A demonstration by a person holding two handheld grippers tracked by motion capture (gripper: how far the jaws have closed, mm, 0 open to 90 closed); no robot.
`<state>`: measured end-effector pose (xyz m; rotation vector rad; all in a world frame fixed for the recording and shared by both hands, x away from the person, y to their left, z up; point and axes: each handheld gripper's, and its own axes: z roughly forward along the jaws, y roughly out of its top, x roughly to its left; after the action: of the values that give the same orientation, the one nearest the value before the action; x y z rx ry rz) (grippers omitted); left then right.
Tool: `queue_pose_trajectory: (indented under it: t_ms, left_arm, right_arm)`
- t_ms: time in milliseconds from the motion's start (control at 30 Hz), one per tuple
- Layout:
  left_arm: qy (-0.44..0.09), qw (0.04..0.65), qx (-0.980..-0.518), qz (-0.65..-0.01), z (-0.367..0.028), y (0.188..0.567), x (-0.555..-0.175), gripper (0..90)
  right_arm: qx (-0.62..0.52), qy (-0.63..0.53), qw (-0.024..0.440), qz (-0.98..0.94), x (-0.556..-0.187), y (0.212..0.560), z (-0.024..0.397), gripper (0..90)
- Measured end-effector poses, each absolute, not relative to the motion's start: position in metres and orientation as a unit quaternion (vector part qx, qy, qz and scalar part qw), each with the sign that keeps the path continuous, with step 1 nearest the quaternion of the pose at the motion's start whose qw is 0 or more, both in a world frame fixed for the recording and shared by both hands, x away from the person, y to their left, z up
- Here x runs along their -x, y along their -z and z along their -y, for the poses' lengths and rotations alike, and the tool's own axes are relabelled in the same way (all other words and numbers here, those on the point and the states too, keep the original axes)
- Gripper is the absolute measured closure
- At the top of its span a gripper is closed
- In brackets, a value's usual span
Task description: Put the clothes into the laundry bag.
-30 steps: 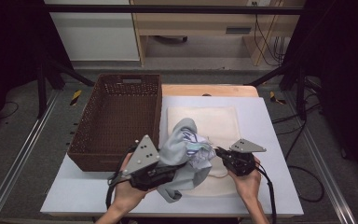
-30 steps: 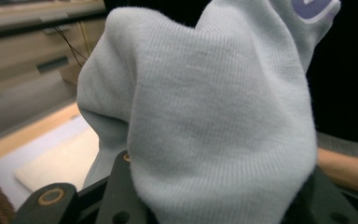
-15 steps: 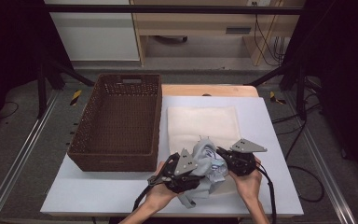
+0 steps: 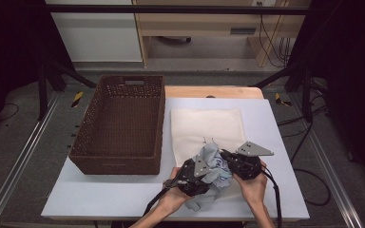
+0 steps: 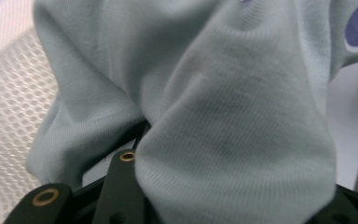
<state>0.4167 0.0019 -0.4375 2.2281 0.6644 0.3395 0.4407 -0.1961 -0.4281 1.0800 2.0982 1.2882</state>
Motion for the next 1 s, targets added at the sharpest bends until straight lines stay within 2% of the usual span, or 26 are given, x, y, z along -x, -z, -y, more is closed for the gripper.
queue_pose_trajectory:
  t_ms: [267, 600, 833, 900, 1000]
  left_arm:
    - [-0.14, 0.361, -0.881, -0.273, 0.01, 0.451, -0.422, 57.6]
    - [-0.1, 0.369, -0.869, -0.315, 0.011, 0.45, -0.434, 55.4]
    - [-0.122, 0.365, -0.865, -0.323, 0.02, 0.451, -0.438, 54.1]
    - [-0.12, 0.373, -0.863, -0.319, 0.018, 0.452, -0.438, 52.3]
    - [-0.111, 0.39, -0.863, -0.301, 0.011, 0.452, -0.432, 44.7]
  right_arm:
    - [-0.386, -0.478, 0.226, -0.756, -0.438, 0.425, 0.197, 87.6]
    - [-0.378, -0.487, 0.223, -0.755, -0.434, 0.423, 0.196, 87.7]
    - [-0.377, -0.491, 0.226, -0.752, -0.432, 0.422, 0.197, 87.8]
    - [-0.378, -0.492, 0.225, -0.752, -0.432, 0.423, 0.197, 87.8]
    - [-0.378, -0.492, 0.227, -0.751, -0.432, 0.422, 0.198, 87.8]
